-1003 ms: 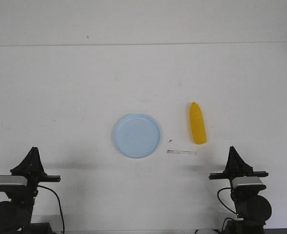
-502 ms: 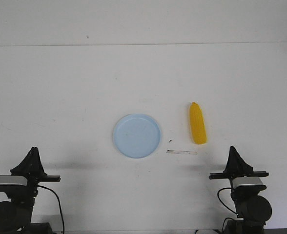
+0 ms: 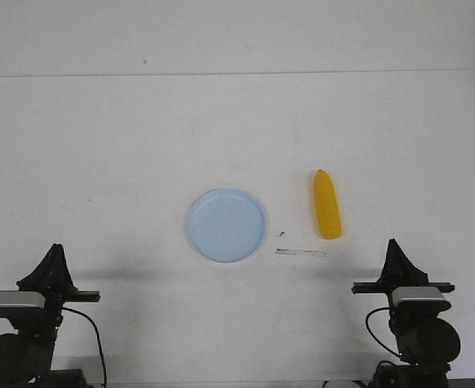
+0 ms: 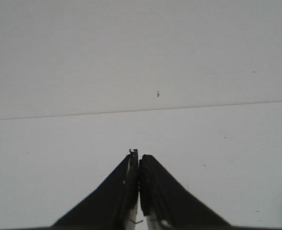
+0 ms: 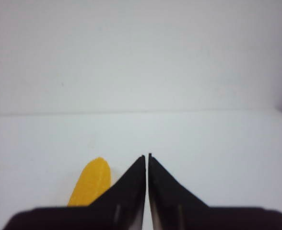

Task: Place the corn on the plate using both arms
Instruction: 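Reach the right gripper to the yellow corn and close on it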

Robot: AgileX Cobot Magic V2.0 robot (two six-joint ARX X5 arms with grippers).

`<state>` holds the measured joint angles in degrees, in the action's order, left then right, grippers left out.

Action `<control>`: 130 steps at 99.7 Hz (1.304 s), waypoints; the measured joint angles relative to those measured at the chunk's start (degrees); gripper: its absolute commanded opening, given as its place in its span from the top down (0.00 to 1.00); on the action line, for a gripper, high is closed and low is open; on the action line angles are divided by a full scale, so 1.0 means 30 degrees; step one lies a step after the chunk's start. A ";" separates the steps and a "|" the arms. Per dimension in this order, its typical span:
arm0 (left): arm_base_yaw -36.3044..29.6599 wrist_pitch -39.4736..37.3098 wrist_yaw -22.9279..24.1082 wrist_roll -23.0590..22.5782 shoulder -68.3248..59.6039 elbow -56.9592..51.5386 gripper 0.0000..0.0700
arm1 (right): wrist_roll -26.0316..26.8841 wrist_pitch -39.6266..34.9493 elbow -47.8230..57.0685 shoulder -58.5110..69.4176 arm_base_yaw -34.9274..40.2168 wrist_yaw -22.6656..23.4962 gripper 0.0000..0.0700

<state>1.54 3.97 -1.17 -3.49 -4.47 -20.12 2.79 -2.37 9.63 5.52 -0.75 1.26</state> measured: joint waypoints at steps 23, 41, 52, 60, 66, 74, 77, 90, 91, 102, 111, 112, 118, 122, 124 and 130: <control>0.0000 -0.0007 0.0000 0.0000 0.0000 0.0000 0.99 | 0.0000 -0.1122 0.2572 0.5421 0.0007 0.0000 0.99; 0.0000 -0.0007 0.0000 0.0000 0.0000 0.0000 0.99 | 0.0007 -0.1100 0.4991 1.1358 0.0590 0.0051 0.99; 0.0000 -0.0007 0.0000 0.0000 0.0000 0.0000 0.99 | 0.0007 -0.1829 0.6841 1.5212 0.1064 0.0066 0.99; 0.0000 -0.0007 0.0000 0.0000 0.0000 0.0000 0.99 | 0.0007 -0.3009 0.8480 1.7624 0.1275 0.0066 0.99; 0.0000 -0.0007 0.0000 0.0000 0.0000 0.0000 0.99 | 0.0015 -0.4007 0.9806 1.9198 0.1428 0.0066 0.99; 0.0000 -0.0007 0.0000 0.0000 0.0000 0.0000 0.99 | 0.0277 -0.5544 1.1599 2.0961 0.1654 0.0058 0.99; 0.0000 -0.0007 0.0000 0.0000 0.0000 0.0000 0.99 | 0.0525 -0.6251 1.2313 2.1558 0.1749 0.0058 0.99; 0.0000 0.0000 0.0000 0.0000 0.0000 0.0000 0.99 | 0.1829 -1.0083 1.5766 2.3911 0.2215 -0.0357 0.99; 0.0000 0.0000 0.0000 0.0000 0.0000 0.0000 0.99 | 0.1938 -1.0404 1.6050 2.4072 0.2259 -0.0379 0.99; 0.0000 -0.0007 0.0000 0.0000 0.0000 0.0000 0.99 | 0.2943 -1.3274 1.9081 2.5769 0.2827 -0.0408 0.99; 0.0000 -0.0007 0.0000 0.0000 0.0000 0.0000 0.99 | 0.3388 -1.4243 2.1063 2.6993 0.3213 -0.0408 0.97; 0.0000 -0.0007 0.0000 0.0000 0.0000 0.0000 0.99 | 0.3424 -1.4287 2.1238 2.7117 0.3271 -0.0401 0.96; 0.0000 -0.0007 0.0000 0.0000 0.0000 0.0000 0.99 | 0.3636 -1.4622 2.2170 2.7889 0.3599 -0.0444 0.78; 0.0000 -0.0007 0.0000 0.0000 0.0000 0.0000 0.99 | 0.3672 -1.4688 2.2564 2.8305 0.3796 -0.0437 0.58; 0.0000 -0.0007 0.0000 0.0000 0.0000 0.0000 0.99 | 0.3694 -1.4688 2.2731 2.8538 0.3912 -0.0437 0.47; 0.0000 0.0000 0.0000 0.0000 0.0000 0.0000 0.99 | 0.3738 -1.4630 2.2891 2.9099 0.4262 -0.0415 0.22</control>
<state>1.54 3.97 -1.17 -3.49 -4.47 -20.12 14.00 -46.26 78.30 92.82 12.03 0.01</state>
